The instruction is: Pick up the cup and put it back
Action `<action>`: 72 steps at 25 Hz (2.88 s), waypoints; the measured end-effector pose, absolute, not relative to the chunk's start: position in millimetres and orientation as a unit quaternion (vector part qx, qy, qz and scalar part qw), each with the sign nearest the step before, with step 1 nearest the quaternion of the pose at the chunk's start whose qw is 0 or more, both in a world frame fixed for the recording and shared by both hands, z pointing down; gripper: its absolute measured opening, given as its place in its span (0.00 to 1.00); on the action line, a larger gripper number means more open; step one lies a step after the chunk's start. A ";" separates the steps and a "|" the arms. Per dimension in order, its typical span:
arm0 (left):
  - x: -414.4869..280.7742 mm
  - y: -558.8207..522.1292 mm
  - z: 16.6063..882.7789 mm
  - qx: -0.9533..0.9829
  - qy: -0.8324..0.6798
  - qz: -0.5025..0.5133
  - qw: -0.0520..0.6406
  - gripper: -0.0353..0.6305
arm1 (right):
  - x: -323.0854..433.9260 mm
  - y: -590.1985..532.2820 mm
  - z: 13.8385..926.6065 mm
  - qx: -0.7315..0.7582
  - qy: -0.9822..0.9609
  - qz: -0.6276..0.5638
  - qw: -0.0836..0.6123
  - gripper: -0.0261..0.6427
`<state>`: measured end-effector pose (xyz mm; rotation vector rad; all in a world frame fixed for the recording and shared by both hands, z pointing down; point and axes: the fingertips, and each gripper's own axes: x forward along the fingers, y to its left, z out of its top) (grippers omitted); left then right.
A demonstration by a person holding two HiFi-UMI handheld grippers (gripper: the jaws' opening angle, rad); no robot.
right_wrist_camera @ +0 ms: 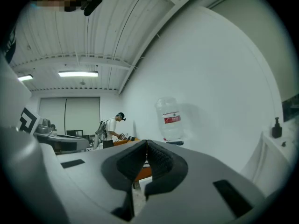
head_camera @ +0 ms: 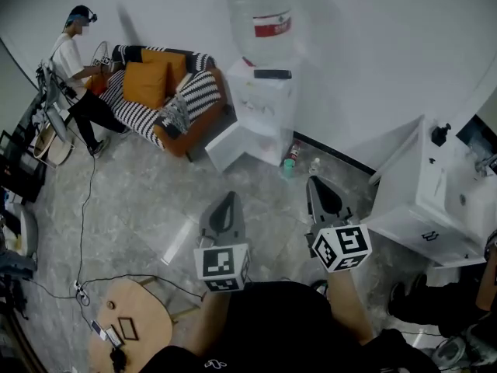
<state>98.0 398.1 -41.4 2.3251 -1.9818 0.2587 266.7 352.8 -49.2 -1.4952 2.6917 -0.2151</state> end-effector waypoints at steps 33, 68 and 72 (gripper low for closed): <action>-63.7 9.8 -43.5 0.832 -0.553 0.041 0.029 0.07 | 40.5 -1.0 -60.5 -0.455 0.889 -0.013 0.049 0.06; -3.8 -54.4 -42.4 0.850 -0.524 0.047 0.020 0.07 | 73.6 -69.7 -42.8 -0.450 0.892 -0.009 -0.035 0.06; 0.4 -51.1 -9.0 0.865 -0.496 0.076 0.001 0.07 | 73.4 -61.7 -21.7 -0.453 0.889 -0.015 -0.066 0.06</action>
